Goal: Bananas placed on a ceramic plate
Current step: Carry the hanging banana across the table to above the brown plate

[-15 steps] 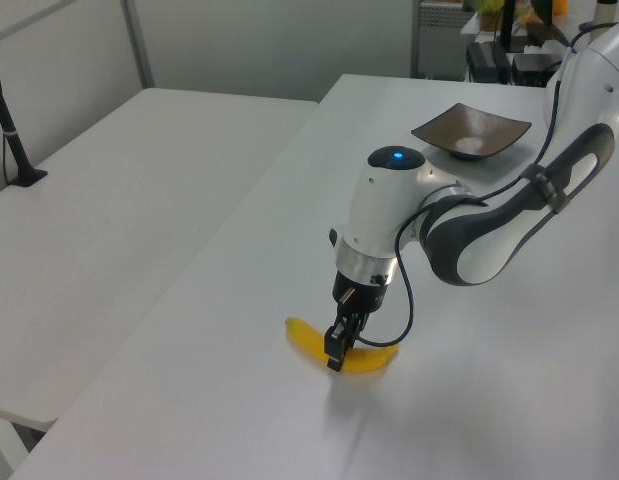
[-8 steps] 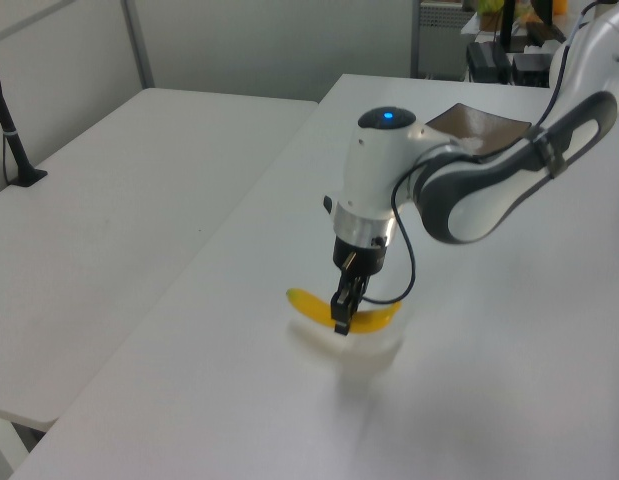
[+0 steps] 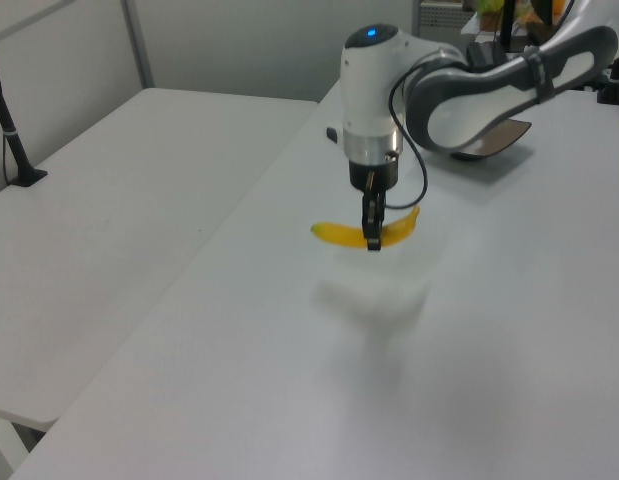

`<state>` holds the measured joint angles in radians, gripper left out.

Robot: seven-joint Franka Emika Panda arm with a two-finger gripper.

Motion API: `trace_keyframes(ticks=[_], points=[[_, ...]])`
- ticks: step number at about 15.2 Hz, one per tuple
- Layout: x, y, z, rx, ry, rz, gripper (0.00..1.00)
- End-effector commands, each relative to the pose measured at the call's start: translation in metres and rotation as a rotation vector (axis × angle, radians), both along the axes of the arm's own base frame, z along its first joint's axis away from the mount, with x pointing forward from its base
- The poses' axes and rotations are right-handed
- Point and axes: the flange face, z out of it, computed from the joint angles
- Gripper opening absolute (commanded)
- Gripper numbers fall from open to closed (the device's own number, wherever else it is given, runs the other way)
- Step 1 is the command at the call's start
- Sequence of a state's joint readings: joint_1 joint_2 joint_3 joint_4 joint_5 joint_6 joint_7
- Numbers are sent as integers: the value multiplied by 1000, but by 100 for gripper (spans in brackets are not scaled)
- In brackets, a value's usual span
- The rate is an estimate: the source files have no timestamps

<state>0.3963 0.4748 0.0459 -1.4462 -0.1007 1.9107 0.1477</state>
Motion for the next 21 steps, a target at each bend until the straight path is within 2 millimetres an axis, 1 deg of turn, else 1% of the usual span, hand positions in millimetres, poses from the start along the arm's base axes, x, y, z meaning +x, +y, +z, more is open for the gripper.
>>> trace_keyframes(ticks=[1,2,4,5,8,10,11,12,13,15,16,18,19,21], points=[[3,-57,19,-86,69,83,5],[5,-75,19,-105,93,93,5],[11,-103,18,-141,117,113,5],[18,-130,19,-154,119,96,5],[28,-178,23,-170,121,85,5],[33,-203,32,-176,112,97,5],[36,-225,44,-177,98,98,5],[37,-245,50,-180,96,103,5],[37,-257,52,-182,98,108,5],[38,-273,49,-177,104,103,5],[40,-286,52,-175,91,102,5],[45,-305,57,-182,49,120,6],[46,-320,60,-193,30,113,7],[50,-339,63,-203,-21,98,8]])
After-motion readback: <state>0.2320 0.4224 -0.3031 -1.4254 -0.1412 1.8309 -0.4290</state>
